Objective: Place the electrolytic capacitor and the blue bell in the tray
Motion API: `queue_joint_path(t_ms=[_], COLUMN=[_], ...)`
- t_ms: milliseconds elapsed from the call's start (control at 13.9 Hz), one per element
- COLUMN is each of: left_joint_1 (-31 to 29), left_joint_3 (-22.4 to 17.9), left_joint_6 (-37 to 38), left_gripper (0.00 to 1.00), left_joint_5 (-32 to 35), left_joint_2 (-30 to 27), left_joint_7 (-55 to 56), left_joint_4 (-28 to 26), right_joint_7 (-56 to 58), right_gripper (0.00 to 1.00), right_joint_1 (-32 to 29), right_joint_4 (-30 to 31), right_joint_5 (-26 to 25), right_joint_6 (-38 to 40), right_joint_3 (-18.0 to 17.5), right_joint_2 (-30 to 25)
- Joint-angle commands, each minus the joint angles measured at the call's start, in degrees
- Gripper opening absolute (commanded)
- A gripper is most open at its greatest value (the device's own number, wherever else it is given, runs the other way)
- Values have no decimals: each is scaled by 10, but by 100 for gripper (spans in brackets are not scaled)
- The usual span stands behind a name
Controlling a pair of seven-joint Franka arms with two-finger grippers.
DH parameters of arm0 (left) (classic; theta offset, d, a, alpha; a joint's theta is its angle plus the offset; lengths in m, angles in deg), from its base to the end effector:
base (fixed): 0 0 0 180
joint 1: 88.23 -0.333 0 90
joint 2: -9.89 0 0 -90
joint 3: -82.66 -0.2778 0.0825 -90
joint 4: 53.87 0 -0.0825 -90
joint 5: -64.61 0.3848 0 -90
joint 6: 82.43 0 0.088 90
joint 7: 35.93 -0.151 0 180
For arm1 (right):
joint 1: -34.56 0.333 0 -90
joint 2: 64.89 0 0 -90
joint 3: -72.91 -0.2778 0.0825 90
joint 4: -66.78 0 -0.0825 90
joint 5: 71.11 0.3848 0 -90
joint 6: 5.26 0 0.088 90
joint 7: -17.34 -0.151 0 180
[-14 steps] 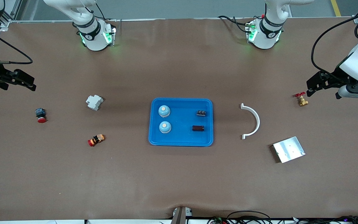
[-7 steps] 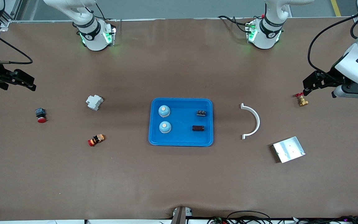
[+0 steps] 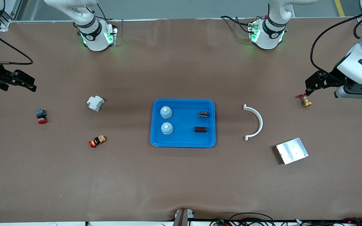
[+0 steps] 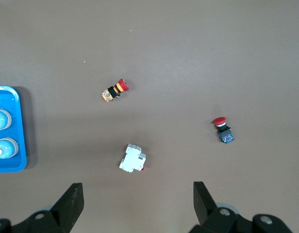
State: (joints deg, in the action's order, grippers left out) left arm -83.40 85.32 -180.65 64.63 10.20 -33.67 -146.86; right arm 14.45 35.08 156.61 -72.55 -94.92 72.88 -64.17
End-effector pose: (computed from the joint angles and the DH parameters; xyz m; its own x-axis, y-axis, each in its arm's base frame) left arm 0.5687 -0.0747 0.5277 0.9922 -0.0907 0.0857 -0.0913 -0.9958 0.0033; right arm 0.5572 0.0015 0.5362 0.9991 -0.0410 -0.0142 -0.0406 -0.9988 0.0259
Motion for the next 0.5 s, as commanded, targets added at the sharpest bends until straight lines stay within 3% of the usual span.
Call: queue_joint_path(t_ms=[0,431], left_joint_1=[1,2], left_joint_3=[1,1], left_joint_6=[12,13], left_gripper=[100,100], left_joint_5=[9,8], left_joint_2=[-6,-7], left_joint_7=[6,7], left_joint_4=[3,3], right_joint_7=[7,7], right_gripper=[100,100], right_joint_1=[-11,-9], right_joint_4=[3,3], right_joint_5=[1,2], right_joint_6=[3,3], right_joint_3=[-7,-8], right_joint_2=[-6,-6])
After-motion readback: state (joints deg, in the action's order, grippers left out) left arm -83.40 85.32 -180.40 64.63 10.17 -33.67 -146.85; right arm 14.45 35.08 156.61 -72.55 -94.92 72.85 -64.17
